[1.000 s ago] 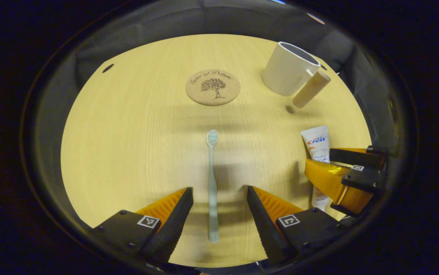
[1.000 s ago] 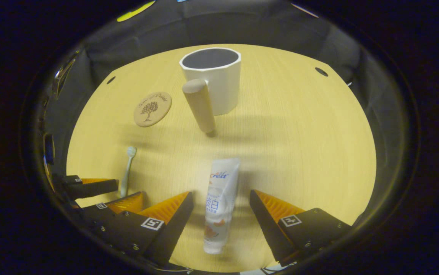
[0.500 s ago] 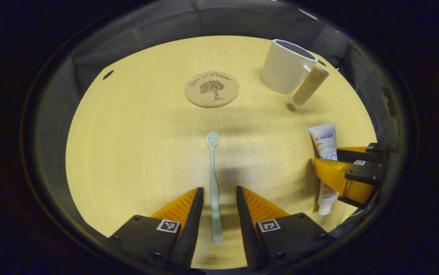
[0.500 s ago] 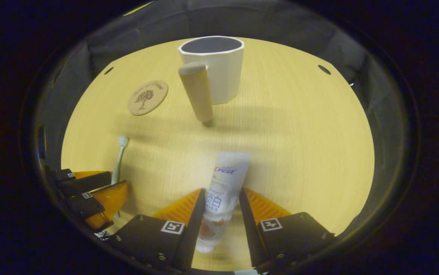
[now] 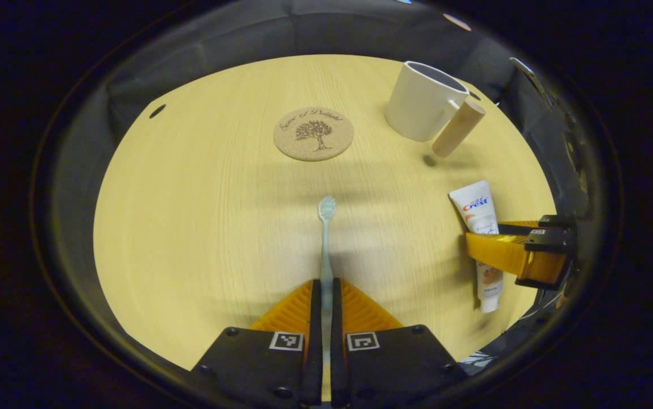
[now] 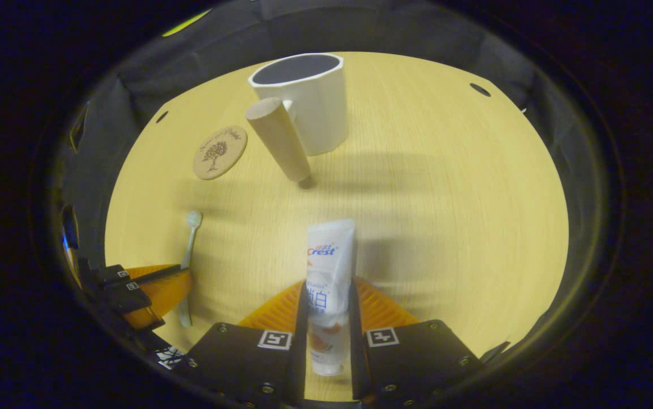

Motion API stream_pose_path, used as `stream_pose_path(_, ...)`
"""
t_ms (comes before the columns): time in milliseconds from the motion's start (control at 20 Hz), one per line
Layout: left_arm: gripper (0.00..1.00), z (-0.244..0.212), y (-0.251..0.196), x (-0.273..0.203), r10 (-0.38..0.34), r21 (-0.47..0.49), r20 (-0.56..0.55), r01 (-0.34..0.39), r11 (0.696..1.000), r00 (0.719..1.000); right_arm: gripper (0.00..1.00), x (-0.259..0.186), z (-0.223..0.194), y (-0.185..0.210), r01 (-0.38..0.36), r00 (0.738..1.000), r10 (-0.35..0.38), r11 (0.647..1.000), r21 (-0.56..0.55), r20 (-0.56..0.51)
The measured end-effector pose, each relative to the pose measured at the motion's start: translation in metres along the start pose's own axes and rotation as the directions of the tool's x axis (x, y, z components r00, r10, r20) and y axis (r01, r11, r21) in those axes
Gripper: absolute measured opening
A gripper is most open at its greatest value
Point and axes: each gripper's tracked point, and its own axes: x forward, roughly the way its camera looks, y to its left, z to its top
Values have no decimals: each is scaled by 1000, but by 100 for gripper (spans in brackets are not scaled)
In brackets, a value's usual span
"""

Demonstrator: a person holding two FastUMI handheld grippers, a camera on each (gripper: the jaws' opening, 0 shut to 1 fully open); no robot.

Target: Put the toothbrush and toothpaste on the desktop into the cup, then pick up the cup and place it on the coaster on the desktop.

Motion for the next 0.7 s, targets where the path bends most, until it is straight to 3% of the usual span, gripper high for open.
stream_pose_path(100, 14, 1, 1, -1, -8, -6, 20, 8, 1000, 1000, 30, 0, 1, 0, -11, 1000, 12, 1000, -2, 17)
stream_pose_path(150, 9, 3, 0, -1, -14, -18, 34, 15, 1000, 999, 30, -1, 3, 1, -20, 999, 21, 1000, -8, 33)
stream_pose_path(350, 9, 3, 2, -3, -29, -7, 115, 30, 1000, 993, 36, -7, 13, 4, -47, 990, 56, 996, -70, 126)
stream_pose_path(400, 9, 3, 1, -4, -35, -7, 139, 36, 999, 990, 33, -9, 14, 5, -56, 987, 69, 995, -87, 147)
stream_pose_path(700, 9, 21, 0, -17, -64, -27, 295, 75, 997, 954, 33, -24, 25, 13, -110, 943, 134, 989, -94, 304)
